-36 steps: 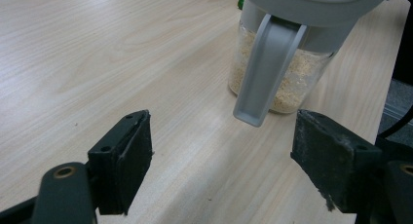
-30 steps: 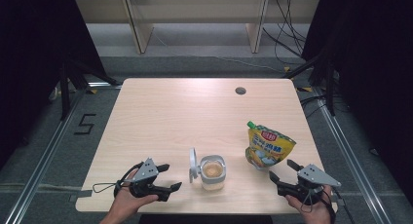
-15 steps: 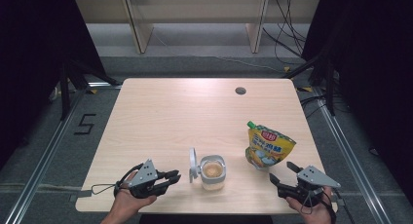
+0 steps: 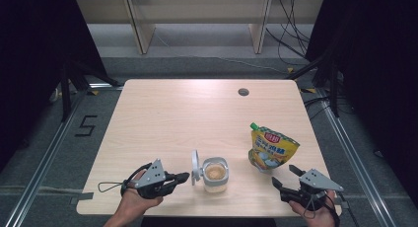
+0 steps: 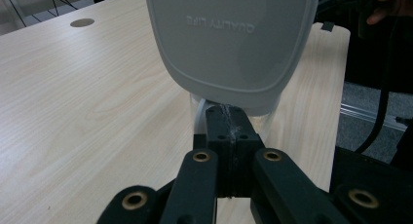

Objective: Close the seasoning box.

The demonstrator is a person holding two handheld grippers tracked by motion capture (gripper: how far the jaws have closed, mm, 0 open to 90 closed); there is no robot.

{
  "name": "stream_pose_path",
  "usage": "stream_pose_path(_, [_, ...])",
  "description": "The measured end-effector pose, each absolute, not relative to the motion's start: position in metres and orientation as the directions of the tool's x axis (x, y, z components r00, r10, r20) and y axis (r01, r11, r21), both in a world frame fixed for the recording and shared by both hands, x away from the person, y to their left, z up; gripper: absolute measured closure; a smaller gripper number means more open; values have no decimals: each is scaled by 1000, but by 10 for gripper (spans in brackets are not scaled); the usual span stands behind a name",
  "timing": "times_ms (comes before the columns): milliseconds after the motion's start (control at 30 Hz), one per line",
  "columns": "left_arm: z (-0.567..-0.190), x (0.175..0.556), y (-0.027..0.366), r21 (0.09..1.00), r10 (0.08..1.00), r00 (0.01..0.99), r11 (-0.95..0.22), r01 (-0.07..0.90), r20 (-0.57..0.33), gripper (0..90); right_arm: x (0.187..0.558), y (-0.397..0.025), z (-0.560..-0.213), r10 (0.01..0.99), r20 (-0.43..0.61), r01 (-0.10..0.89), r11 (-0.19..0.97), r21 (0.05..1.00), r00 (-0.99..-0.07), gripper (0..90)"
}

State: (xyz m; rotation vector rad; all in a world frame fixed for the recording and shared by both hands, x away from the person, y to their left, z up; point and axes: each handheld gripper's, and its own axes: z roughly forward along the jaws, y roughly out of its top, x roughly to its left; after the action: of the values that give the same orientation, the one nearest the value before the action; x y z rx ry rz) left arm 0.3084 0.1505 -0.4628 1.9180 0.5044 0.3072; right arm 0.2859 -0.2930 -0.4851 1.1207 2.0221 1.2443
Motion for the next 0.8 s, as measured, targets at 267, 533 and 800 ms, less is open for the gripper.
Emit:
stream_pose_path(267, [-445,313,149,933,470,882,-313,177,-10,891,285,-294,-485,845,19,391,228,892,-534,244])
stream_pose_path(533, [-433,314,145,932,458,889,-323,166,1,891,285,-293,-484,846,8,393,239,888,-533,245])
stream_pose_path(800, [-429,316,137,934,441,897,-322,156,2,891,285,-293,-485,848,-3,382,242,892,-529,245])
